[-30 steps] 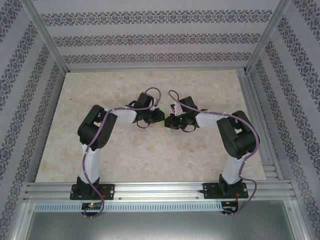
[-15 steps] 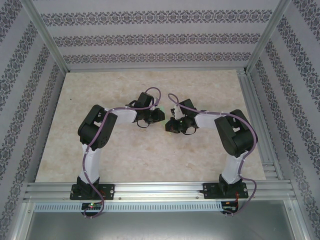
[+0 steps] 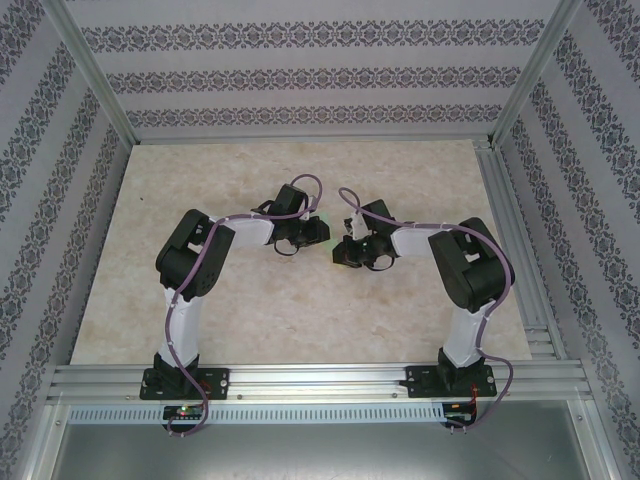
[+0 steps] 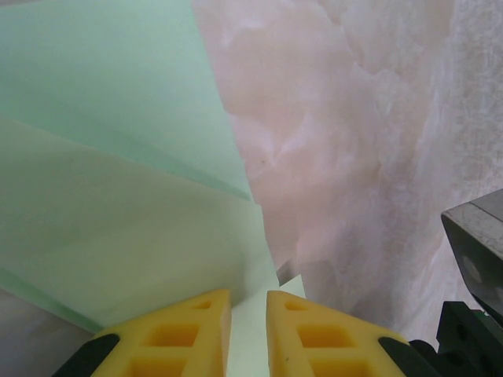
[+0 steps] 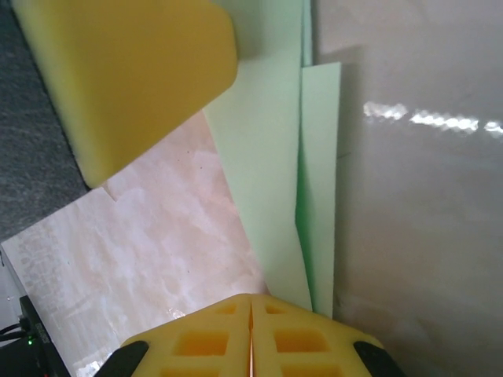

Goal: Fold a paper plane with a square sheet of paper (pick it up from the middle)
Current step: Fold the wing for the fifth time at the center of the table.

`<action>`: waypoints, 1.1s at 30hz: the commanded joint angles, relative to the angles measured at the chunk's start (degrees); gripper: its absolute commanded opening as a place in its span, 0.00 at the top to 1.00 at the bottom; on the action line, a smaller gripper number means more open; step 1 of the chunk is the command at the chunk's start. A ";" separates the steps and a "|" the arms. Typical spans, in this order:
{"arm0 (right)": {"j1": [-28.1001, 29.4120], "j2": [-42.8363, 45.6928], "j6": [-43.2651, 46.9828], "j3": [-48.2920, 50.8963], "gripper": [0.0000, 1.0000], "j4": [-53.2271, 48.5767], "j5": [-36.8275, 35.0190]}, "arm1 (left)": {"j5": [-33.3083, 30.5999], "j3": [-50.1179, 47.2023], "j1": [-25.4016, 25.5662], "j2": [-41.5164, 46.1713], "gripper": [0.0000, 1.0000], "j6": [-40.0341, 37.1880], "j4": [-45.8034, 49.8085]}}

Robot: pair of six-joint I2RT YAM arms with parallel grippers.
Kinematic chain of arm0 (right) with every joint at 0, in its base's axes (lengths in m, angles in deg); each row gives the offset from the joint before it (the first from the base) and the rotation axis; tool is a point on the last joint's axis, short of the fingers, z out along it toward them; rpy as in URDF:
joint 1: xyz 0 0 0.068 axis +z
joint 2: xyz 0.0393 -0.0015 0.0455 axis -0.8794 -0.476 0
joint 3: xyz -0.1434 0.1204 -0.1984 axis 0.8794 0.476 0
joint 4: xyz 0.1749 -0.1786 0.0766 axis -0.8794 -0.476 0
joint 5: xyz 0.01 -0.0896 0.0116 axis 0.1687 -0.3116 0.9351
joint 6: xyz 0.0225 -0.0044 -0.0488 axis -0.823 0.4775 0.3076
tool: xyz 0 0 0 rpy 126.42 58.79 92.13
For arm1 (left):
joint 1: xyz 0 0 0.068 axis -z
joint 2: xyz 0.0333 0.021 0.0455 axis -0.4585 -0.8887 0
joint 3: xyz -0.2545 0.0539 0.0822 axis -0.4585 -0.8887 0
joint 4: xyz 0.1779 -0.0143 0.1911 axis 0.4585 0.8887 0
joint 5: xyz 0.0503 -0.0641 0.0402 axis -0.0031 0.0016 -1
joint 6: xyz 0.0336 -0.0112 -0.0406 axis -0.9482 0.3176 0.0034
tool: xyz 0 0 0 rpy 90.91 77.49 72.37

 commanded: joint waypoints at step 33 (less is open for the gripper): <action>-0.17 -3.03 -0.43 -6.52 0.90 -2.41 1.00 | 1.01 3.38 0.05 -3.19 0.79 -3.93 4.85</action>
